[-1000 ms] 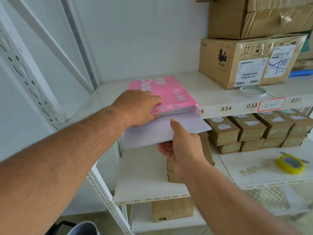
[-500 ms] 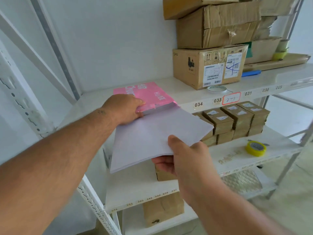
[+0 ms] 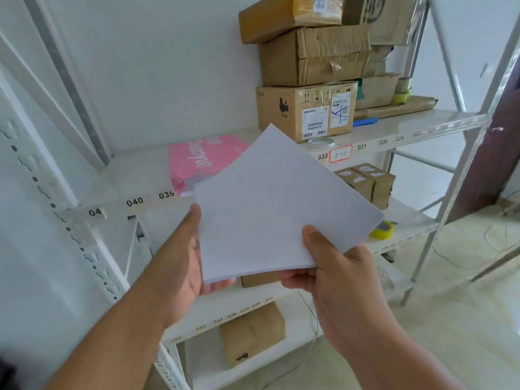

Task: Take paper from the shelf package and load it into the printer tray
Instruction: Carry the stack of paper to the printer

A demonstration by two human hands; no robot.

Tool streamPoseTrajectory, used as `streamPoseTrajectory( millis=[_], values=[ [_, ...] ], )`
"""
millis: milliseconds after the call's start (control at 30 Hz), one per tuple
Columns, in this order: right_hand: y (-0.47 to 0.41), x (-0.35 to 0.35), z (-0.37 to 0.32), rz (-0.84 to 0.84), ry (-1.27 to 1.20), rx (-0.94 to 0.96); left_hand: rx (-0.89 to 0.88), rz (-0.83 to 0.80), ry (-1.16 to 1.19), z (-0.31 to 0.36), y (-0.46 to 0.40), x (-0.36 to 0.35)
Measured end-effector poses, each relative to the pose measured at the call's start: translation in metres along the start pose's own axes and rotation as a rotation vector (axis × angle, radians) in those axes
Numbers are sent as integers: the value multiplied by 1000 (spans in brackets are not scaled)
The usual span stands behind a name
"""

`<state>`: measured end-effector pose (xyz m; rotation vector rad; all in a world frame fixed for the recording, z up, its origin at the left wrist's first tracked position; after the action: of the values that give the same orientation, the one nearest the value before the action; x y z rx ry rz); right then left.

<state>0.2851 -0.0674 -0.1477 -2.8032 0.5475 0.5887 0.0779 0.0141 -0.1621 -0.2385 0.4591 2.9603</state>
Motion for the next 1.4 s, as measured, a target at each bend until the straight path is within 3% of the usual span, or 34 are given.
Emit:
streamPoseTrajectory(
  millis=[33, 133, 333, 500, 600, 700, 833, 1200, 1400],
  values=[
    [3, 1, 6, 9, 12, 3, 50, -106, 69, -13, 8, -14],
    [16, 8, 26, 27, 30, -22, 38, -175, 113, -16, 11, -15],
    [30, 64, 33, -7, -171, -145, -62, -172, -97, -13, 6, -8],
    [21, 102, 21, -48, 138, -278, -80, -252, -151, -23, 3, -39],
    [15, 124, 11, 72, 286, -201, -131, -304, -202, -27, 3, -76],
    [17, 150, -7, 190, 402, -82, -300, -262, -314, -21, -3, -109],
    [29, 196, -39, 315, 483, 2, -421, -378, -399, -25, -5, -176],
    [93, 383, -136, 724, 690, 139, -486, -673, -547, -85, 31, -410],
    [119, 467, -187, 772, 636, 211, -476, -782, -506, -114, 67, -519]
  ],
)
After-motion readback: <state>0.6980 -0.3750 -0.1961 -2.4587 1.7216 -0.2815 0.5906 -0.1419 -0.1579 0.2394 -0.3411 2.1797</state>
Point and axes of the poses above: each hand's wrist, its own y-axis away from the middle knuckle, its own x-axis out of the back of the hand, z = x × y, the point moved 10 cm from there along -y, towards the middle knuckle, and after that the axes turned 5 degrees about x, right-handed, at the moved point
